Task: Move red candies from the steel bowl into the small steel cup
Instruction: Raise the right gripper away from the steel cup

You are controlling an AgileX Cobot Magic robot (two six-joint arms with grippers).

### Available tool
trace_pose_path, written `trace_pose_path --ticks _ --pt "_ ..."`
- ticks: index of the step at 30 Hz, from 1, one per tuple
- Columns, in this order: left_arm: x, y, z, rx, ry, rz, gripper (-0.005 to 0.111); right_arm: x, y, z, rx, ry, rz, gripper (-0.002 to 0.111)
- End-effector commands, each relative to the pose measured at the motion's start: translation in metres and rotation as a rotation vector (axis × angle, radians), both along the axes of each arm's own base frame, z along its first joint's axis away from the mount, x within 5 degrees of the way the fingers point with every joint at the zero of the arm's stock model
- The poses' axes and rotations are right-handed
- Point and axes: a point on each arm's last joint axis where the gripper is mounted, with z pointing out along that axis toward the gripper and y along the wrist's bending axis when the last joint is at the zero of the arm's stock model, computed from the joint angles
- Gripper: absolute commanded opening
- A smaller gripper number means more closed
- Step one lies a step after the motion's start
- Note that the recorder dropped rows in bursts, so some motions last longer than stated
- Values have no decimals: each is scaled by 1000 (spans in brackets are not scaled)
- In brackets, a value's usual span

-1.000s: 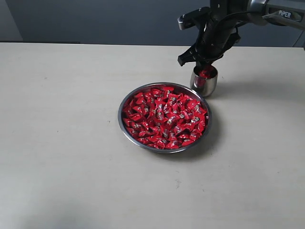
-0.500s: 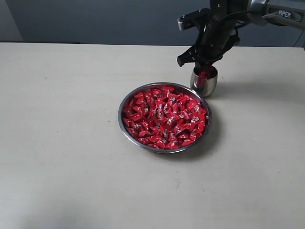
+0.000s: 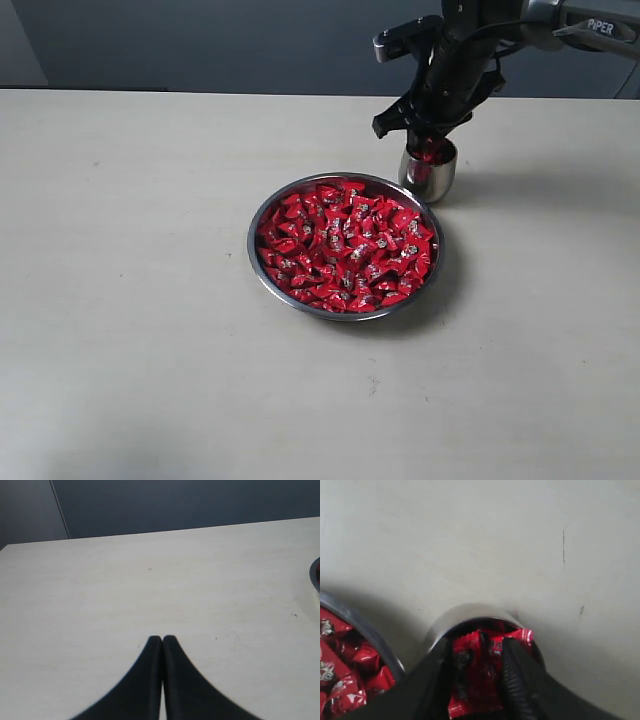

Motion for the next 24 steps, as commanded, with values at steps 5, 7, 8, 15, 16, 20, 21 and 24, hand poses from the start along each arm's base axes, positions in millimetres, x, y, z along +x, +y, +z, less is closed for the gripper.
trace_pose_path --ticks 5,7,8,15,16,20,21,24 --pt "0 0 0 2 -11 0 0 -1 -2 15 10 -28 4 38" --pt "0 0 0 2 -11 0 0 -2 -3 25 19 -47 4 38" --pt "0 0 0 2 -11 0 0 -3 -4 34 27 -63 4 38" --pt "0 0 0 2 -11 0 0 -24 7 70 223 10 38 38" --pt "0 0 0 2 -11 0 0 -26 11 71 265 25 69 38" --pt "0 0 0 2 -11 0 0 -33 9 75 273 27 75 38" --pt "0 0 0 2 -11 0 0 -36 8 78 286 14 71 38" --pt "0 0 0 2 -11 0 0 -60 -4 83 337 -64 47 38"
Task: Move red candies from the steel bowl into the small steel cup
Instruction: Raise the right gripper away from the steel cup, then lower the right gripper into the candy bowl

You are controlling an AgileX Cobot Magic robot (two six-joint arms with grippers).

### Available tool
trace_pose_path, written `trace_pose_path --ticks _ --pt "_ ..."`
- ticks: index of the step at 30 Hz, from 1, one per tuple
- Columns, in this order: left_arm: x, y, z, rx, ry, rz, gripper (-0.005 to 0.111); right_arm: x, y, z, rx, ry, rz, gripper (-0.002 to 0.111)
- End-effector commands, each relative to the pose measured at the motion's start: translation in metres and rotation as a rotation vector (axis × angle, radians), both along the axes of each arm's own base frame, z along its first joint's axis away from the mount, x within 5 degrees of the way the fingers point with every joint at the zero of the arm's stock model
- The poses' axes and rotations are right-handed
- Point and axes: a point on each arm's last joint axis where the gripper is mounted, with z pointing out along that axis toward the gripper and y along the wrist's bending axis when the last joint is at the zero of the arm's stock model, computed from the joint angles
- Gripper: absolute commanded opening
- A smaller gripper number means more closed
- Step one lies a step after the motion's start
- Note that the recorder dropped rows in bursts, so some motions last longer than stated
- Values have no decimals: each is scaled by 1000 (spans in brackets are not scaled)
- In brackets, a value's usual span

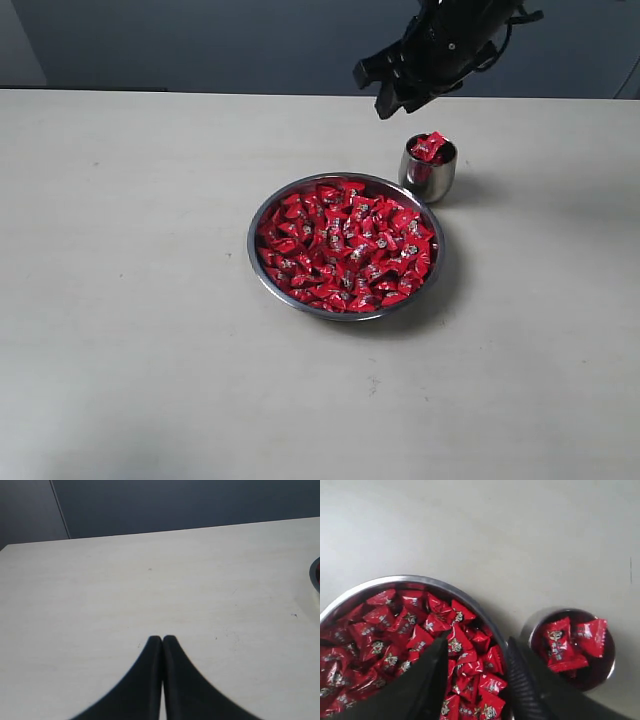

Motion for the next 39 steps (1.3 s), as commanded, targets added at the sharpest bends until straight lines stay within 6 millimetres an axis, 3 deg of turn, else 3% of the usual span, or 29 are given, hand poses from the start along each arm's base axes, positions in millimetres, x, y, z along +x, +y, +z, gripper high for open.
trace_pose_path --ticks 1,6,9,18,32,39 --pt "0 0 0 2 -11 0 0 -32 -18 12 73 -103 -41 38" --pt "0 0 0 2 -11 0 0 -63 -26 -20 91 -51 -19 38" --pt "0 0 0 2 -11 0 0 -80 -4 -39 89 41 118 38" --pt "0 0 0 2 -11 0 0 -109 49 -67 20 10 320 38" --pt "0 0 0 2 -11 0 0 -107 56 -92 -80 -33 391 38" --pt "0 0 0 2 -11 0 0 -106 56 -94 -76 -33 384 38"
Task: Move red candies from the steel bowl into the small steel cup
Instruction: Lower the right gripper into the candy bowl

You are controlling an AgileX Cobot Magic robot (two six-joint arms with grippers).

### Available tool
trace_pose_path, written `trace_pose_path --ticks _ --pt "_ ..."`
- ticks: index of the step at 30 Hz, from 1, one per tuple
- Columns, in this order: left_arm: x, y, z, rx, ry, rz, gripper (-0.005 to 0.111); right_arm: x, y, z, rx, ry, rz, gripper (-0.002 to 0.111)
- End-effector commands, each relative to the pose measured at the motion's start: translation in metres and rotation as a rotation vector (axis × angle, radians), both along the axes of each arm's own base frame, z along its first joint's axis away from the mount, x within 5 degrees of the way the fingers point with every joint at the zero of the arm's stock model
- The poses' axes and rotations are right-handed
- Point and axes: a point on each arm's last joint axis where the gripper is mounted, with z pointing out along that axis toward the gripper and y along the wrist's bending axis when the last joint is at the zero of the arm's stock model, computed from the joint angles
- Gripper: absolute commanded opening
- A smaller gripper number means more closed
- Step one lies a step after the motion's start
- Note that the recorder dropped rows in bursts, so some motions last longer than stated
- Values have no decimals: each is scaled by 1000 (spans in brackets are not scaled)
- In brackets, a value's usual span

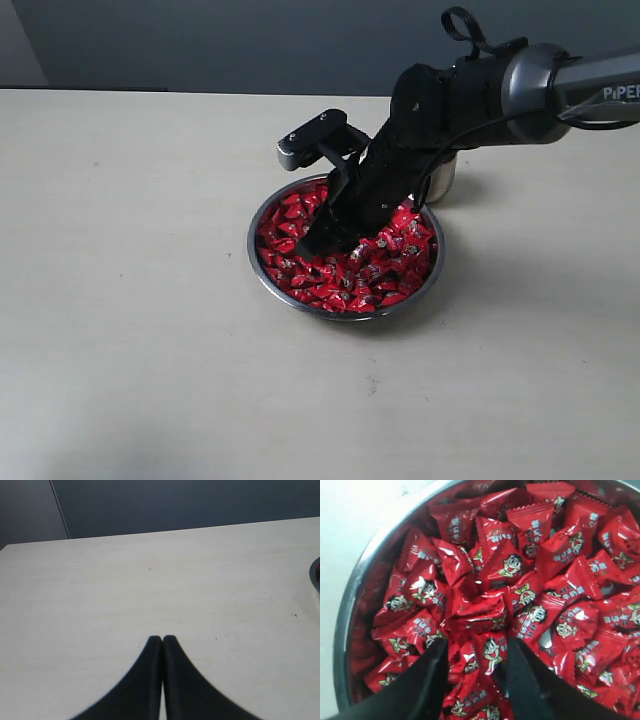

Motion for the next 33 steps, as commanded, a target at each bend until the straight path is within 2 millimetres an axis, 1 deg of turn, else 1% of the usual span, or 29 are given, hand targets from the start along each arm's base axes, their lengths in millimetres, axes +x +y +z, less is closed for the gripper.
trace_pose_path --ticks 1,6,12,17,33 --pt "0 0 0 2 -11 0 0 1 1 1 2 -20 8 37" --pt "0 0 0 2 -11 0 0 1 1 1 10 -17 1 31" --pt "0 0 0 2 -11 0 0 2 1 0 5 -17 3 31" --pt "0 0 0 2 -11 0 0 2 1 -8 -8 0 5 31" --pt "0 0 0 2 -11 0 0 3 2 -12 -13 -5 4 31"
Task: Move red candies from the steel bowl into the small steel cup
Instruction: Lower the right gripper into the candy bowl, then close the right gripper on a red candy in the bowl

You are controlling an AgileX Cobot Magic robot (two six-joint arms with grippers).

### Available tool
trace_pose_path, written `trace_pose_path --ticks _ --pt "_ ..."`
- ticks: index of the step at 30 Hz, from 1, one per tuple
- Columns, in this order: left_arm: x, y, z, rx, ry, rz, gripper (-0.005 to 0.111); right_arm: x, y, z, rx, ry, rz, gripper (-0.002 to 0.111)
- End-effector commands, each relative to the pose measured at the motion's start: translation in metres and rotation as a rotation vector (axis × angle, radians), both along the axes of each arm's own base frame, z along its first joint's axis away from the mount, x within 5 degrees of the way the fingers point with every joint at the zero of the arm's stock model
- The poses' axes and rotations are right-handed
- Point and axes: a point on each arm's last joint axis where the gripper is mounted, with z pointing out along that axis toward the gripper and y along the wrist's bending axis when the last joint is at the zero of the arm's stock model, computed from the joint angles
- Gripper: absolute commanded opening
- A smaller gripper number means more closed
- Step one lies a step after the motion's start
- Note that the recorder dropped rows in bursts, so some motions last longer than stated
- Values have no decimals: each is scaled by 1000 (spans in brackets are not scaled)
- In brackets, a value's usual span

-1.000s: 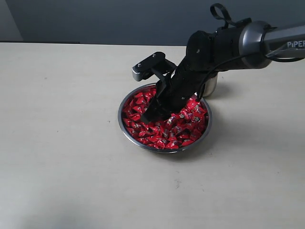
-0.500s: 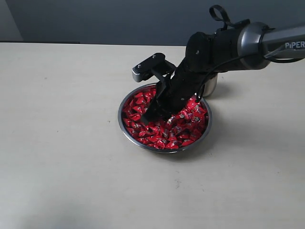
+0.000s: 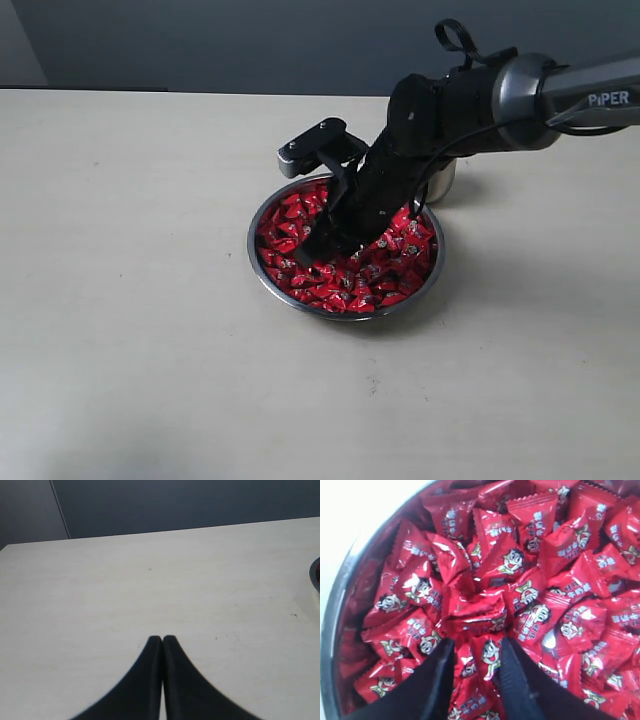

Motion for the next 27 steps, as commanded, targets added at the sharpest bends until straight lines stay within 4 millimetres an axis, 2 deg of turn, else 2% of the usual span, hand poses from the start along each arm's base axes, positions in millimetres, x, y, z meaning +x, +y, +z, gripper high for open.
trace_pose_path --ticks 1,27 --pt "0 0 0 2 -11 0 0 1 1 0 0 -18 9 31" --pt "0 0 0 2 -11 0 0 2 1 0 6 -27 4 31"
